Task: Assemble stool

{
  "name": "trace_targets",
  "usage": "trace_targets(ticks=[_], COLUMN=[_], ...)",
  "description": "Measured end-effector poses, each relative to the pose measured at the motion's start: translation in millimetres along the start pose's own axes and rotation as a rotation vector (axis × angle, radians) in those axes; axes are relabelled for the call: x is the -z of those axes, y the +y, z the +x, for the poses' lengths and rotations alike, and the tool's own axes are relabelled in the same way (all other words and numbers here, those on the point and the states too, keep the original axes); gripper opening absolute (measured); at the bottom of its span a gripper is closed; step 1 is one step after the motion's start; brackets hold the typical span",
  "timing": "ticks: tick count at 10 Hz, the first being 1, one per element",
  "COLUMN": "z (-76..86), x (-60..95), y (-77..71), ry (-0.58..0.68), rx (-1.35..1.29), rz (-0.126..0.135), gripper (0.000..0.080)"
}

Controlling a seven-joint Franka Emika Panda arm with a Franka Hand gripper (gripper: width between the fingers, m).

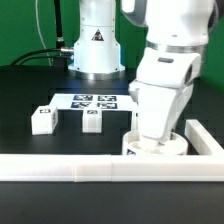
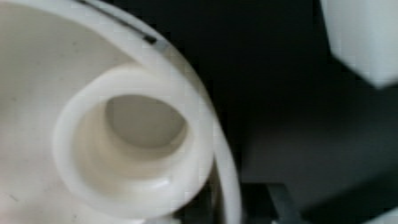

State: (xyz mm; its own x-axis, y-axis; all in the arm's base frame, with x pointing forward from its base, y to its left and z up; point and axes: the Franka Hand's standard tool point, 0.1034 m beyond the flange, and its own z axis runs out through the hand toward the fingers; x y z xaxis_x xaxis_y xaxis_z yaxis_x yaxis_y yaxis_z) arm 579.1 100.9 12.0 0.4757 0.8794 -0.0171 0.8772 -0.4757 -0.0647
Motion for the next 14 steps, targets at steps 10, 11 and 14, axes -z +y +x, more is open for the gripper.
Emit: trace_targets(ticks=[10,11,14], z=[7.9,5.1,-24.3], x=[21.9,32.2,55.7], y=[-1.0,1.9,17.3], ry=[-0.004,-0.008,-0.013], rx=[-0.012,-0.017,-0.061], rz=[-0.009,-0.010,-0.021], gripper=[0.0331,0.0504,0.0642])
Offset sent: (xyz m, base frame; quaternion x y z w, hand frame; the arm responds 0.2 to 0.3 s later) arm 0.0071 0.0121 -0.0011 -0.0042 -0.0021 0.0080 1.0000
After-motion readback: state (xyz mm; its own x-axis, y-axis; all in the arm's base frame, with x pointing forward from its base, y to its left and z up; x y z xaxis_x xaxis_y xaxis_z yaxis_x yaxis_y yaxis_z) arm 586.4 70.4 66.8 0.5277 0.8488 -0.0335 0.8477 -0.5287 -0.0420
